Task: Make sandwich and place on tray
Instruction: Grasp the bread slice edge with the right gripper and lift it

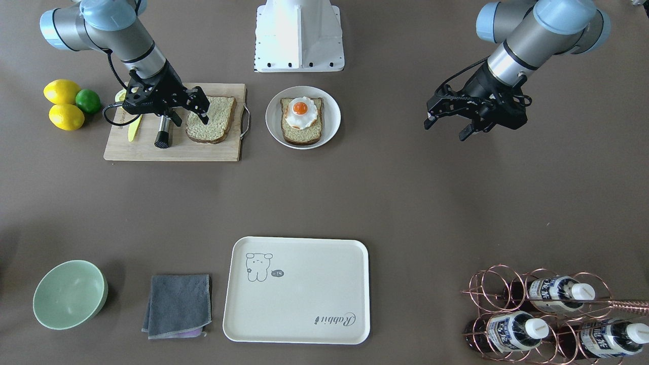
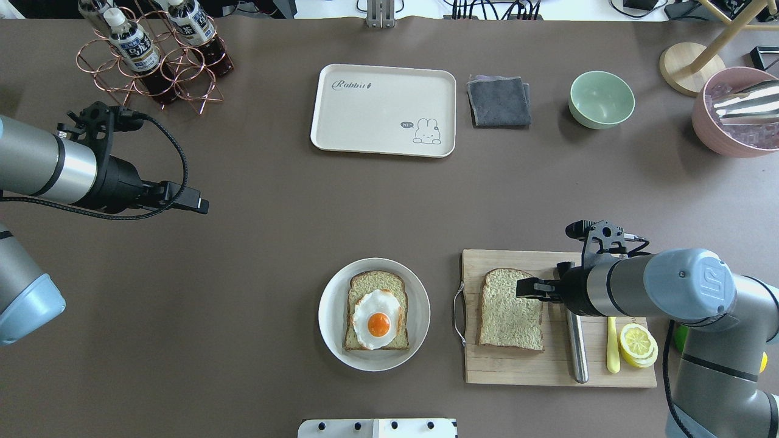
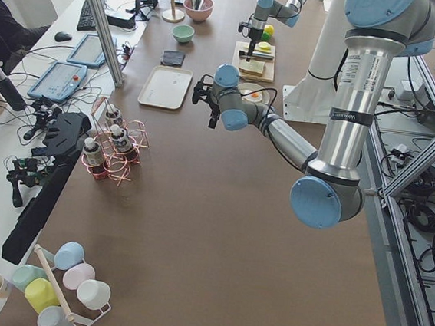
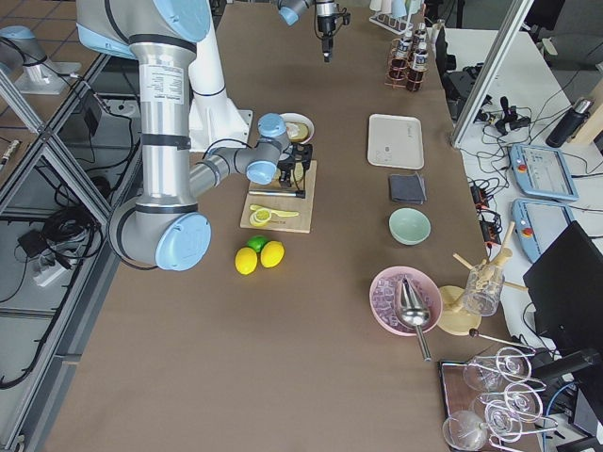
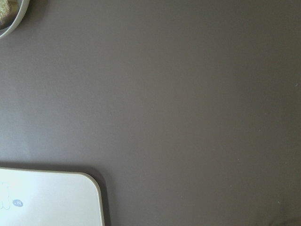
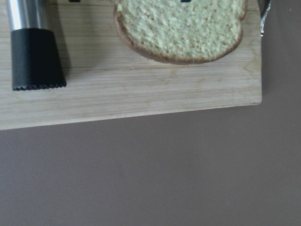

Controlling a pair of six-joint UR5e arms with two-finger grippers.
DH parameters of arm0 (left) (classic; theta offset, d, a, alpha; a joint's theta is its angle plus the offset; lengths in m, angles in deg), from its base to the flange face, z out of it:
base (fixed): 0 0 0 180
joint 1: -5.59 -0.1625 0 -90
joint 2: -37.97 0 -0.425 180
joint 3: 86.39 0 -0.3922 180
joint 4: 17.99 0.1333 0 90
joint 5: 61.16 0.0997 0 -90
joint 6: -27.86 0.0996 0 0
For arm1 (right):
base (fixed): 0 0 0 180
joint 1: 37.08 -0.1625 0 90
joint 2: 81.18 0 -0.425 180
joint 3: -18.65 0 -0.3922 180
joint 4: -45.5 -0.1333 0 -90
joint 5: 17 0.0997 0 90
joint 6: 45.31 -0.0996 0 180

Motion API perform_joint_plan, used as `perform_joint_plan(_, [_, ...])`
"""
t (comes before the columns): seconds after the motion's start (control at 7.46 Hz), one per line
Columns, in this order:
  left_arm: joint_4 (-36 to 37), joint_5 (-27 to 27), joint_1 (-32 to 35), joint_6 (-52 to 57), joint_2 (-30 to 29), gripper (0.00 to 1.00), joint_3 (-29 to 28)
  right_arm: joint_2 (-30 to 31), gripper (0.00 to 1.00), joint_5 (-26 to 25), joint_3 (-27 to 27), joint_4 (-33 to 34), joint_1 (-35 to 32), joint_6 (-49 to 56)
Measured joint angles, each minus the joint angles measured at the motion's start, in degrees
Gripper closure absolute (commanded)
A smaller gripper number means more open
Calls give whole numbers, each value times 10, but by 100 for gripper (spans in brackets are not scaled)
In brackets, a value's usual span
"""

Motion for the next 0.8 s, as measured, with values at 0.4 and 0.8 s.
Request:
perform_joint_plan(0.4, [0, 0, 0, 1, 0, 2, 0, 2, 35, -14, -4, -1, 11, 0])
perform_joint_plan(0.8, [0, 1, -1, 1, 1, 2, 0, -1, 95, -20, -5, -2, 16, -14])
